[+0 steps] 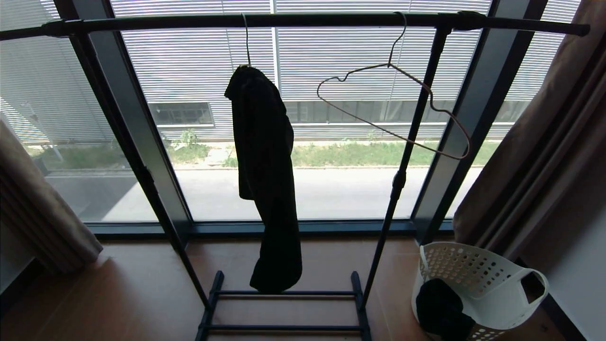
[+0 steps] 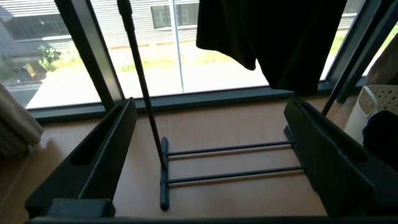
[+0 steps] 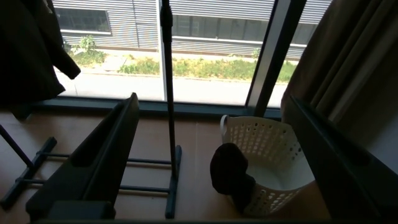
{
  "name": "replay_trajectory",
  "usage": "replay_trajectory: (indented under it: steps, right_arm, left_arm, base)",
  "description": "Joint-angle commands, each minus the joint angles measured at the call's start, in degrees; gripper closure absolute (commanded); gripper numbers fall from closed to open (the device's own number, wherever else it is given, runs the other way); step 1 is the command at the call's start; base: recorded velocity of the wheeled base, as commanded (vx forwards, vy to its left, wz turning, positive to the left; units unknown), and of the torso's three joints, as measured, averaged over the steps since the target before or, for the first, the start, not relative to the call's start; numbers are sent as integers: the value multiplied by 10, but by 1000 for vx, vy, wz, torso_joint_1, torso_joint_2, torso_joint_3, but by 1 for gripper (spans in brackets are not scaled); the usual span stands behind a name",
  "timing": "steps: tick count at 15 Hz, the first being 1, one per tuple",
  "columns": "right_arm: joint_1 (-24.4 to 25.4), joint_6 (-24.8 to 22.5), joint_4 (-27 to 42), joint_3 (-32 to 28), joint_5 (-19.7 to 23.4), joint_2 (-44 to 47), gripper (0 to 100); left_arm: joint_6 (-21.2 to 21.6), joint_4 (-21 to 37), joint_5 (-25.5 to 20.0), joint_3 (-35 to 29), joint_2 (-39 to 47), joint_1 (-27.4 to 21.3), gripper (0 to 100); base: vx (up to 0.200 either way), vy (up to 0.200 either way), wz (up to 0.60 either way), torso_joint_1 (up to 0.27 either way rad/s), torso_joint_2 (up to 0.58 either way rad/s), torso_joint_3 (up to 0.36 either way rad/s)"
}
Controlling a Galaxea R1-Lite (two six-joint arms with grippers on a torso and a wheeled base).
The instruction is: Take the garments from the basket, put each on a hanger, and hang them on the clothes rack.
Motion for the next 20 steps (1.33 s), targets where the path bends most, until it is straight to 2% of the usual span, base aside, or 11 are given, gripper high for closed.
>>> replay_trajectory:
  steps: [1,11,15,20]
  right_arm:
    - [0,0,0,0,0,0,0]
    - [0,0,-1,0,-1,0,0]
    - [0,1,0,0,-1,0,0]
    - [0,1,0,0,-1,0,0]
  left_arm:
    - [0,0,0,0,1,0,0]
    - [2,0,-1,0,1,0,0]
    - [1,0,-1,0,1,0,0]
    - [1,0,-1,0,1,0,0]
  base:
    - [0,0,0,-139,510,364]
    - [0,0,0,-88,456,365]
    - [0,0,0,-14,86,81]
    - [0,0,-600,1,8,9]
